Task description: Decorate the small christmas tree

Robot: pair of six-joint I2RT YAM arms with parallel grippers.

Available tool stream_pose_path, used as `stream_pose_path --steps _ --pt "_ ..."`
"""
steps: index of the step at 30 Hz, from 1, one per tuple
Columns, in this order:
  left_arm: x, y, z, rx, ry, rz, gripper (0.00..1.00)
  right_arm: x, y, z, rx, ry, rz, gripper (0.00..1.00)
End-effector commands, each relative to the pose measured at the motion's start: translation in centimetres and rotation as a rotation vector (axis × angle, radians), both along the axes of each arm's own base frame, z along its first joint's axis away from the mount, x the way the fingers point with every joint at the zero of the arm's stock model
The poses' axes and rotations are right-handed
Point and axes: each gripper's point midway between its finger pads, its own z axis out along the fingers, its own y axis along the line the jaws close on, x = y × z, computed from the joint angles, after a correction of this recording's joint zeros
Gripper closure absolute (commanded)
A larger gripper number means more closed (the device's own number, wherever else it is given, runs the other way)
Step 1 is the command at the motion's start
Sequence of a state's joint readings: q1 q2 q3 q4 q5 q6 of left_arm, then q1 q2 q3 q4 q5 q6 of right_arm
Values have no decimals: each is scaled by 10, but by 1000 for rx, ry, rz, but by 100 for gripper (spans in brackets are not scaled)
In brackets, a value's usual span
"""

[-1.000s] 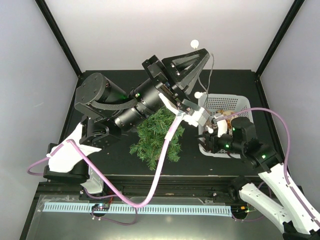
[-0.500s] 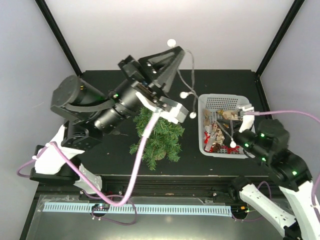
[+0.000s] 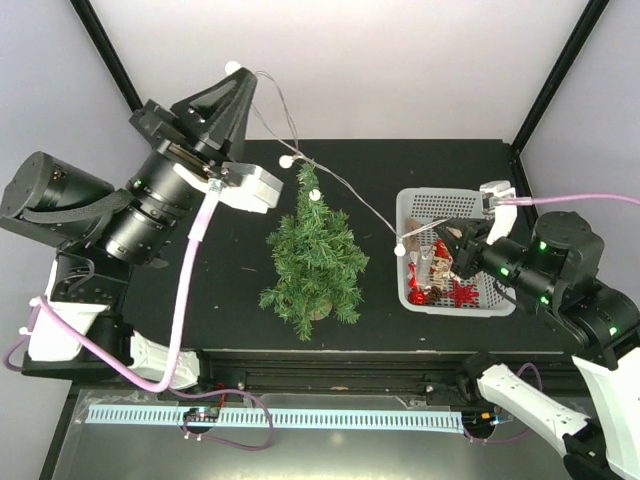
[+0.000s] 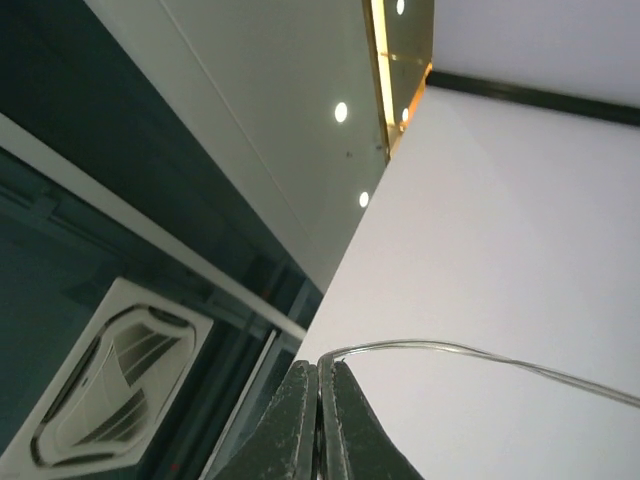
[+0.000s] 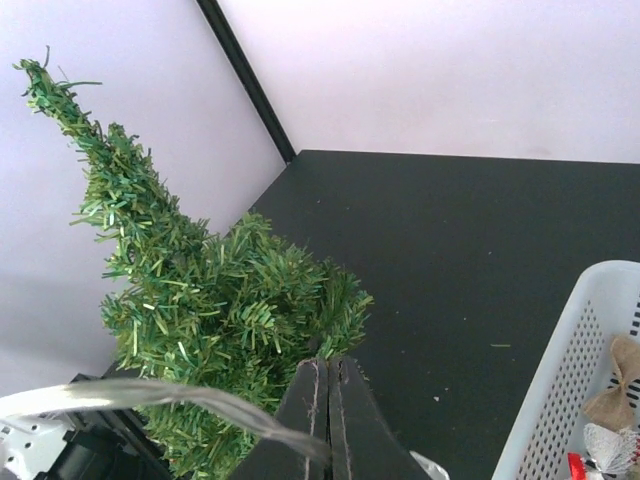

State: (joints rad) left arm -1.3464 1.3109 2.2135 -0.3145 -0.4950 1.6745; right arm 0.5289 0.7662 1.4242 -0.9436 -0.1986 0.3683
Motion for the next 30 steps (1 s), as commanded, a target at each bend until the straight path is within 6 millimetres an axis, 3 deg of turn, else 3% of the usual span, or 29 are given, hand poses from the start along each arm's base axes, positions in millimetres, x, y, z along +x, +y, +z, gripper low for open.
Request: stream_pose_path --steps 1,7,16,20,25,27,30 --pt "17 36 -10 -11 61 97 97 -9 5 19 40 -23 47 99" --pt "35 57 -16 -47 107 158 97 -2 10 46 83 -55 45 99" --pt "31 75 -24 -118 173 100 96 4 -1 91 147 -114 -32 99" --pt "19 85 -29 -189 251 8 98 10 -13 114 162 -147 -108 99" --pt "-15 97 -35 -175 265 -161 96 9 -27 142 191 -198 -173 99" --pt "-27 104 -34 -198 279 -229 92 8 -28 153 216 -214 -180 99" --pt "-49 100 -52 -122 297 -339 87 8 -27 167 248 -225 -175 99"
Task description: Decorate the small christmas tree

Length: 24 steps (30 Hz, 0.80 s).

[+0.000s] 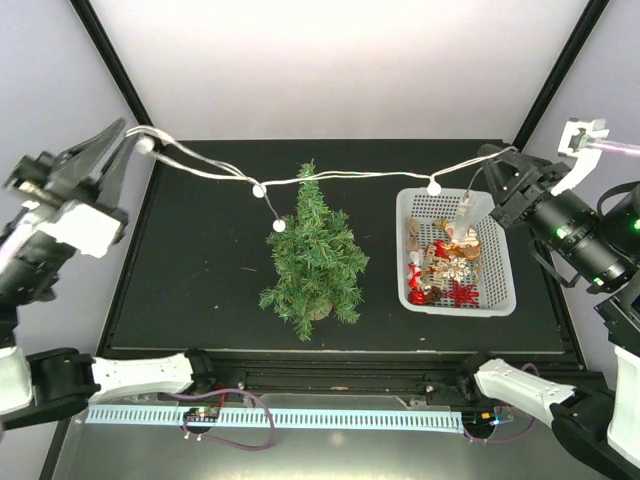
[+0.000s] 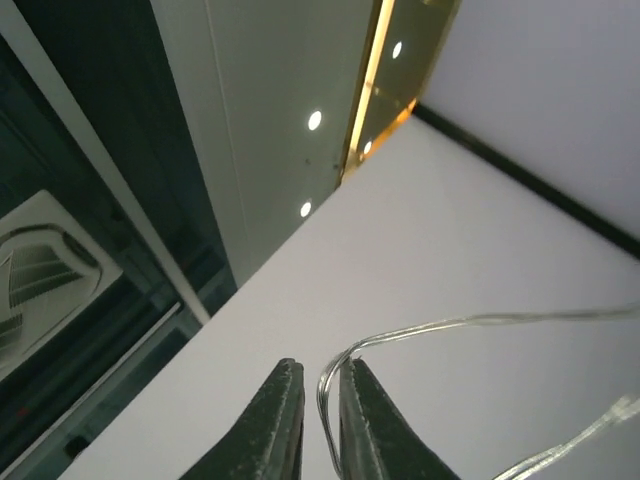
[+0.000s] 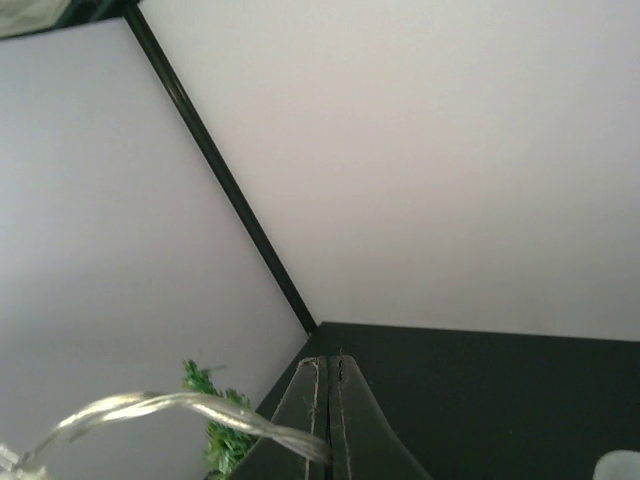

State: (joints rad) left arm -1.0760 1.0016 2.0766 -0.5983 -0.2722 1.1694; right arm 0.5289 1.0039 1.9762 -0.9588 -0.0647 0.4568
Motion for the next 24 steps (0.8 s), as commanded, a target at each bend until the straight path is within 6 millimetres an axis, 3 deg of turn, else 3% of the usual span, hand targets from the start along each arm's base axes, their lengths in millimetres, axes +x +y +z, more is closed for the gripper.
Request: stream_pose_path --steps 1,7,10,13,17,21,24 --pt "-36 -8 -27 59 26 -230 85 2 -3 22 57 -19 -22 99" --pt "-87 -25 -119 334 -208 -420 79 6 5 48 149 -38 13 99" --pt "-102 -28 -151 390 -309 -471 76 8 11 54 207 -38 45 99" --pt "-117 -28 -161 361 -404 -522 51 9 20 54 248 -26 91 99" --pt "-122 -39 -182 378 -512 -544 30 8 25 55 267 -20 124 99" --pt "-120 -44 -185 359 -484 -560 23 0 19 57 268 -29 117 99" --pt "-110 -46 -162 256 -367 -572 22 -6 11 57 255 -33 96 99"
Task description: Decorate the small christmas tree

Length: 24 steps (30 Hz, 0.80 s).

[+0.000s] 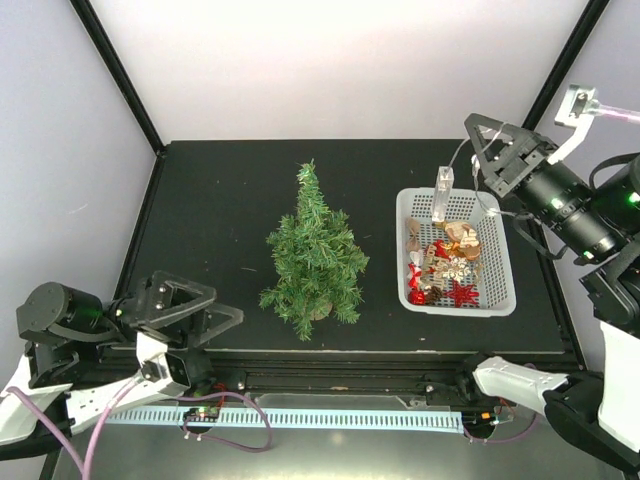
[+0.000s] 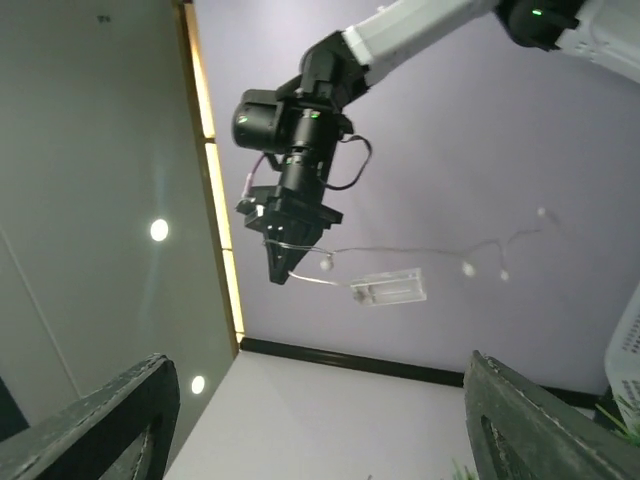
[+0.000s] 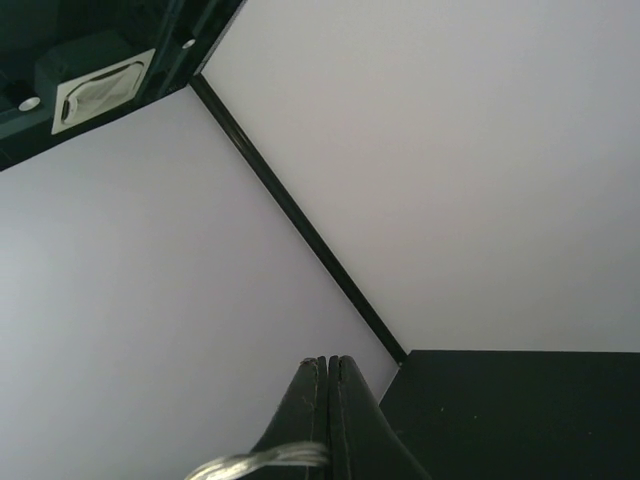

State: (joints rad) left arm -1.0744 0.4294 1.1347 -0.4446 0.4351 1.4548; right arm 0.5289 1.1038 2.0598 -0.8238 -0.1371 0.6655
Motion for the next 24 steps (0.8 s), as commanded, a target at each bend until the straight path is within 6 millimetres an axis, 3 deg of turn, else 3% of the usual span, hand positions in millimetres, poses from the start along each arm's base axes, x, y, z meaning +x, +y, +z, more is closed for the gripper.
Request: stream_pose_path --steps 1,3,4,6,8,12,19,24 --pt "8 0 55 -154 159 -29 21 -22 -13 18 34 -53 -3 99" --pt "32 -9 85 -179 423 1 22 -27 -17 20 36 -67 -8 99" --pt "38 -6 111 -209 527 4 23 -30 -19 22 36 -75 -12 99" --pt "47 -31 106 -76 709 -2 22 -32 -22 24 28 -82 -19 99" --pt "35 -54 86 103 786 -81 21 -36 -25 29 30 -95 -24 99" --pt "35 -81 67 212 938 -136 19 -45 -31 38 42 -125 -29 99" --pt "36 -97 66 220 999 -190 17 -57 -31 54 93 -165 8 99" --pt "34 -114 55 267 1058 -245 18 -71 -33 80 180 -226 58 99"
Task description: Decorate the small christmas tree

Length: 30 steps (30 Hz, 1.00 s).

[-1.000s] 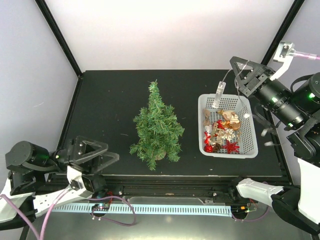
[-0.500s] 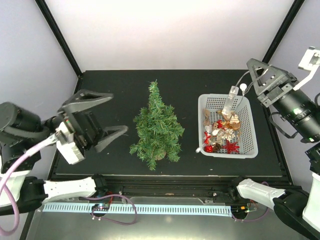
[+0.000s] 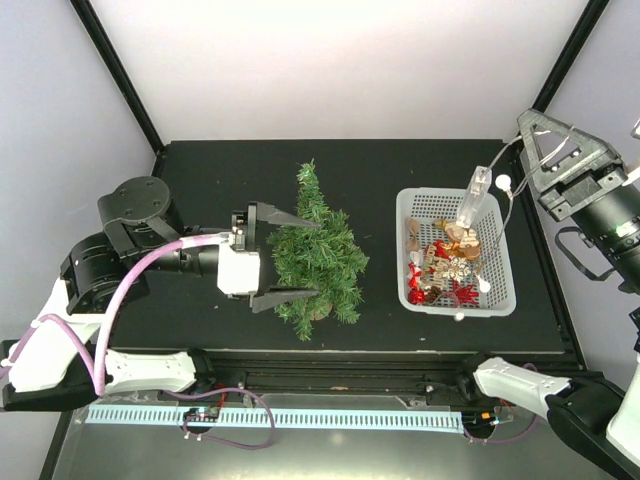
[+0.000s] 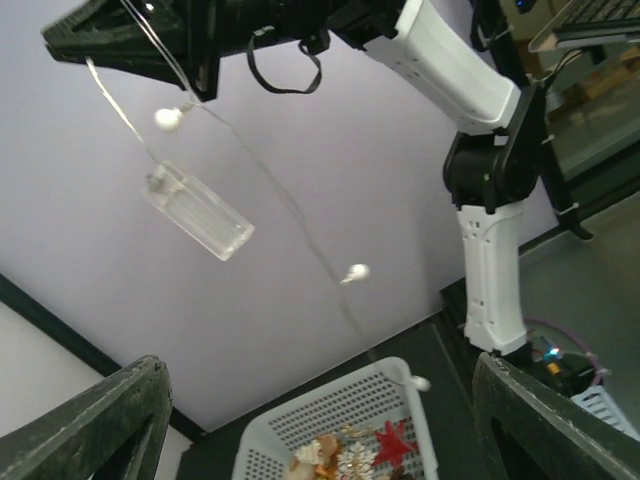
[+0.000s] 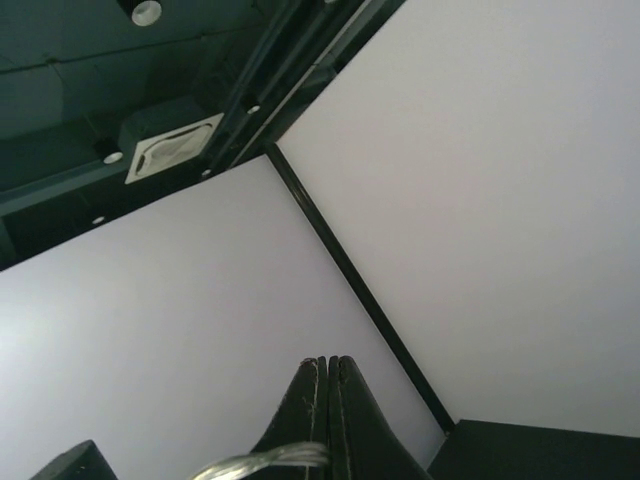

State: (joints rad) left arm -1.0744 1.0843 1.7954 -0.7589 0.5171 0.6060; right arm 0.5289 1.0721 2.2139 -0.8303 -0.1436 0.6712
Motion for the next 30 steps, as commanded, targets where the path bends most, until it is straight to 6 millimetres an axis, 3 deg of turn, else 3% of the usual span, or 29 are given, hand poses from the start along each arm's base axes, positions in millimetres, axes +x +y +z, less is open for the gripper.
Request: stream_pose_path --steps 1,11,16,19,25,30 --pt "-9 -10 -1 -2 96 -84 18 -20 -4 34 99 -90 58 99" --pt "10 -71 -48 146 334 -146 18 -46 -20 68 227 -175 91 99" --pt "29 -107 -93 264 443 -128 18 -57 -28 79 289 -207 107 99" --pt "26 -120 -120 342 488 -175 18 -62 -32 84 319 -221 116 99" --pt "2 -137 -168 473 545 -356 17 -65 -36 90 349 -236 116 99" --pt "0 -162 -199 501 575 -403 17 -63 -36 92 358 -233 116 99"
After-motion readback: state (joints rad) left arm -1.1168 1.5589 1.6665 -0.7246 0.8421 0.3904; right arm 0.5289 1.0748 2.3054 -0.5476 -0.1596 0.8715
